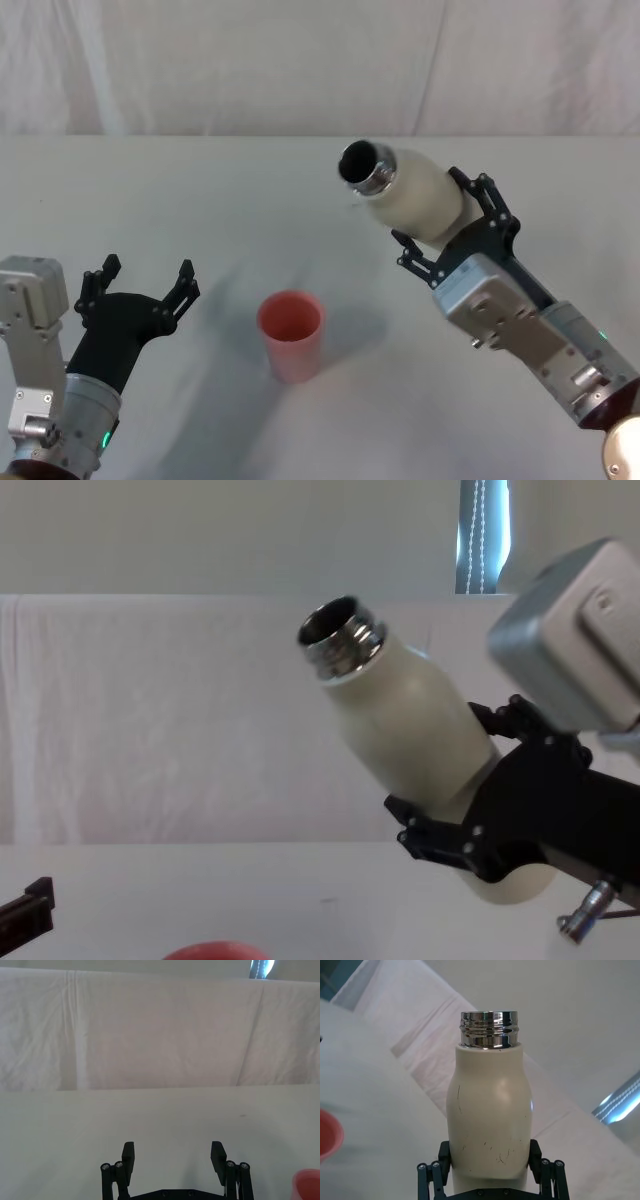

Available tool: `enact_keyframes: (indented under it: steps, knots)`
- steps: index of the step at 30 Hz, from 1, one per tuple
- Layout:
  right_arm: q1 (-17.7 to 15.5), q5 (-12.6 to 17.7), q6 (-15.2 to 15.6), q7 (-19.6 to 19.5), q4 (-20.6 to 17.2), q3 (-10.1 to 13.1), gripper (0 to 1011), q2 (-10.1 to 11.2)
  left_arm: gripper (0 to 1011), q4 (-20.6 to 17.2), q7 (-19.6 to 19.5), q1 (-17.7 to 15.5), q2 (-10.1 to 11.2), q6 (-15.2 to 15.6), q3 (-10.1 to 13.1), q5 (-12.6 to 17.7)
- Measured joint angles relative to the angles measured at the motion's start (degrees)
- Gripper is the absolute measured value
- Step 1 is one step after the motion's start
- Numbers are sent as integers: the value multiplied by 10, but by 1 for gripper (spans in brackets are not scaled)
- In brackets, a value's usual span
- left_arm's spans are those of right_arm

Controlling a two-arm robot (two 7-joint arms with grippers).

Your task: Grasp the thermos with one hand and pour water into the cup lid.

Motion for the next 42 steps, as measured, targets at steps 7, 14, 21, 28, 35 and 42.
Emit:
enact_keyframes:
  steps: [7, 14, 21, 28, 35, 42]
  knots:
    - [-16, 76, -10, 20, -2, 26, 951, -16, 1001, 0, 0, 0, 0, 0, 0, 0]
    - [-26, 132, -16, 38, -2, 43, 951, -26, 1001, 0, 0, 0, 0, 0, 0, 0]
    - [-32, 182, -18, 53, 4, 55, 951, -34, 1001, 0, 0, 0, 0, 0, 0, 0]
    - [-40, 228, -10, 65, 9, 66, 951, -41, 1001, 0, 0, 0, 0, 0, 0, 0]
    - [-47, 265, 6, 68, 15, 75, 951, -50, 1001, 0, 0, 0, 0, 0, 0, 0]
    - [-53, 286, 26, 68, 19, 75, 951, -55, 1001, 0, 0, 0, 0, 0, 0, 0]
